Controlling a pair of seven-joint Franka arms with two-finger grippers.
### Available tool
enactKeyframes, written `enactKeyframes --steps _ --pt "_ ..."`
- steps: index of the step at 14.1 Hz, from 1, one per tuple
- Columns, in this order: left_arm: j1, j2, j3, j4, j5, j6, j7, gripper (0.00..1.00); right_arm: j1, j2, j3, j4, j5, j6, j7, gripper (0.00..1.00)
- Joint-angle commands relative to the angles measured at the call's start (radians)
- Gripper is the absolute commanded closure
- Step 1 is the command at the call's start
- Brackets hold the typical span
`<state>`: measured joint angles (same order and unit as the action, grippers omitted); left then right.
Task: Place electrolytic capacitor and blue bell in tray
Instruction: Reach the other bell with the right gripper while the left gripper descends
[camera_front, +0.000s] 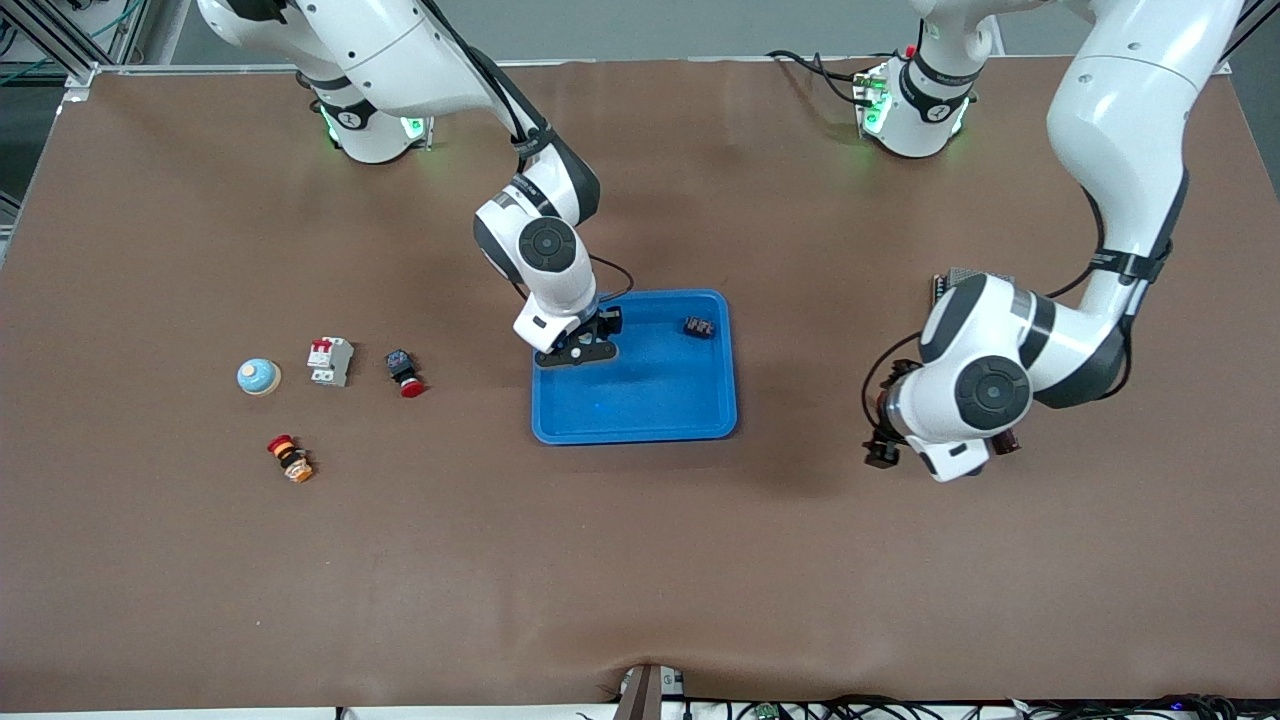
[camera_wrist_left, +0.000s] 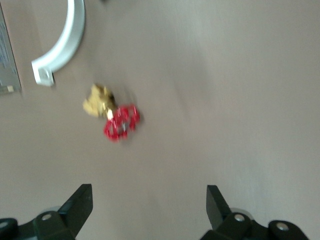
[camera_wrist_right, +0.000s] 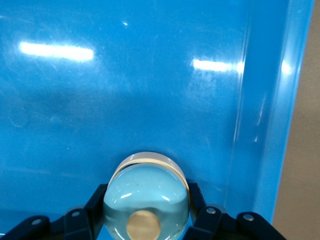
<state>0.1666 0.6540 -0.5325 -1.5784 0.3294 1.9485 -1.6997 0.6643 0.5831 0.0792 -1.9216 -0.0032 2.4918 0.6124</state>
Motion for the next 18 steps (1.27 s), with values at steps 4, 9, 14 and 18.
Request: enactKeyframes --steps 4,9,14,18 --pt "0.083 0.030 -0.001 -0.029 0.108 -0.011 0.014 0.00 0.023 0.003 -0.010 -0.005 0.009 0.021 0.009 0.45" --pt "0.155 0.042 0.034 -0.051 0.168 -0.006 0.207 0.00 0.021 -0.014 -0.010 -0.007 0.009 -0.004 0.009 0.00" --pt "0.257 0.062 0.032 -0.061 0.168 0.023 0.468 0.00 0.029 -0.202 -0.009 -0.003 0.009 -0.276 0.003 0.00" --pt "0.298 0.072 0.032 -0.086 0.168 0.052 0.601 0.10 0.006 -0.379 -0.016 -0.003 0.009 -0.526 -0.101 0.00"
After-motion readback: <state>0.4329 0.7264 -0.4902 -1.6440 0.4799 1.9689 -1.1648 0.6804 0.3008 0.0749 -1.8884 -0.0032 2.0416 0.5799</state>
